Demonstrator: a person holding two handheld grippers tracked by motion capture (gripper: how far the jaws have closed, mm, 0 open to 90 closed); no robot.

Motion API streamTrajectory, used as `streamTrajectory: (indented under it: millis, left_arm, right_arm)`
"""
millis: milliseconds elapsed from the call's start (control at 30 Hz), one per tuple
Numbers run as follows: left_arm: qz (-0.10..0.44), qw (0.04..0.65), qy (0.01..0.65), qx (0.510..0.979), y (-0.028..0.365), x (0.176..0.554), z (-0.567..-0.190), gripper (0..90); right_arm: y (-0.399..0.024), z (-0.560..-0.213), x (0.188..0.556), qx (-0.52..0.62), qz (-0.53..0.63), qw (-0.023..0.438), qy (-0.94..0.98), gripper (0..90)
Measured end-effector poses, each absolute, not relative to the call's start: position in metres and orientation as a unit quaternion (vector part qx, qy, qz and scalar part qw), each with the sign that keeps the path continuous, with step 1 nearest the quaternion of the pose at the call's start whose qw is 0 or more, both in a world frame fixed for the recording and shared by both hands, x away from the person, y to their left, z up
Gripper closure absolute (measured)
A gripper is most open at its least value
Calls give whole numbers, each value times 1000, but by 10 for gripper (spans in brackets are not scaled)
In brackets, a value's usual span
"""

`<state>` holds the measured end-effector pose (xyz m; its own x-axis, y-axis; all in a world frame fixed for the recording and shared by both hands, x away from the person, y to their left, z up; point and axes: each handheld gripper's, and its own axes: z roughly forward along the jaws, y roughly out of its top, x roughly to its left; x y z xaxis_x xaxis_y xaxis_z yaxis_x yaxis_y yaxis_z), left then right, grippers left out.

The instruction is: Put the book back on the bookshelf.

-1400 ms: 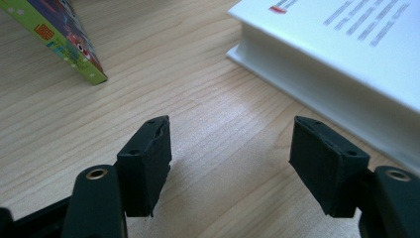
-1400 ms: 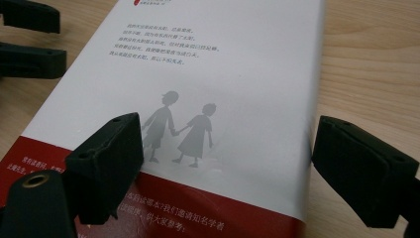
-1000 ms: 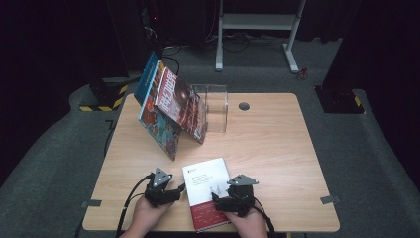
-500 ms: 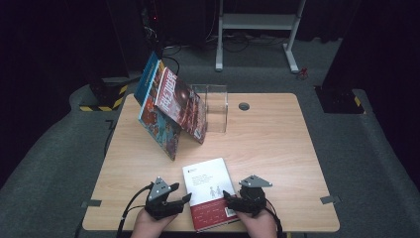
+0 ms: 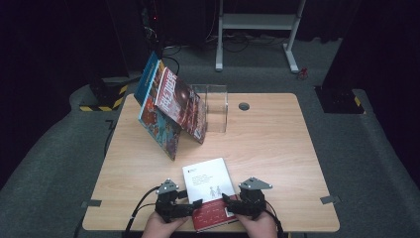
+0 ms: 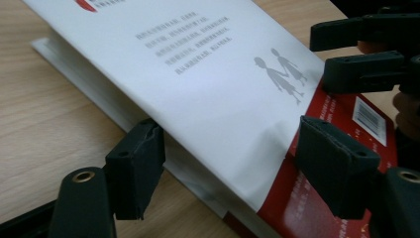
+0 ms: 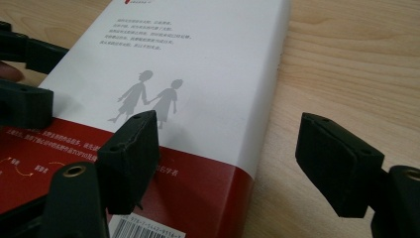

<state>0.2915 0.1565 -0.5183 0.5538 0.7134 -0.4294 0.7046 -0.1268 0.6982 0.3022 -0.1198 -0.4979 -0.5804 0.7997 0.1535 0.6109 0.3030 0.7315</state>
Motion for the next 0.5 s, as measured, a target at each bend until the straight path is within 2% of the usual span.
streamTrajectory:
  millis: [67,233,267,300,500]
  left_arm:
    - [3,456,471,755,155,294,-518,222]
    - [3,450,464,763,150,299,-515,228]
    - [-2,448,458,768,146,306,-514,235]
    - [-4,448,455,769,145,308,-514,242]
    - [-16,446,431,785,139,331,-512,269]
  right_arm:
    - [-119,-499,302,446,393,107,797,219]
    - [-119,-501,303,448,396,80,798,202]
    - [-118,-503,306,447,398,63,799,139]
    - [-117,-504,306,455,394,59,796,124]
    - [-121,-505,310,469,391,69,789,90]
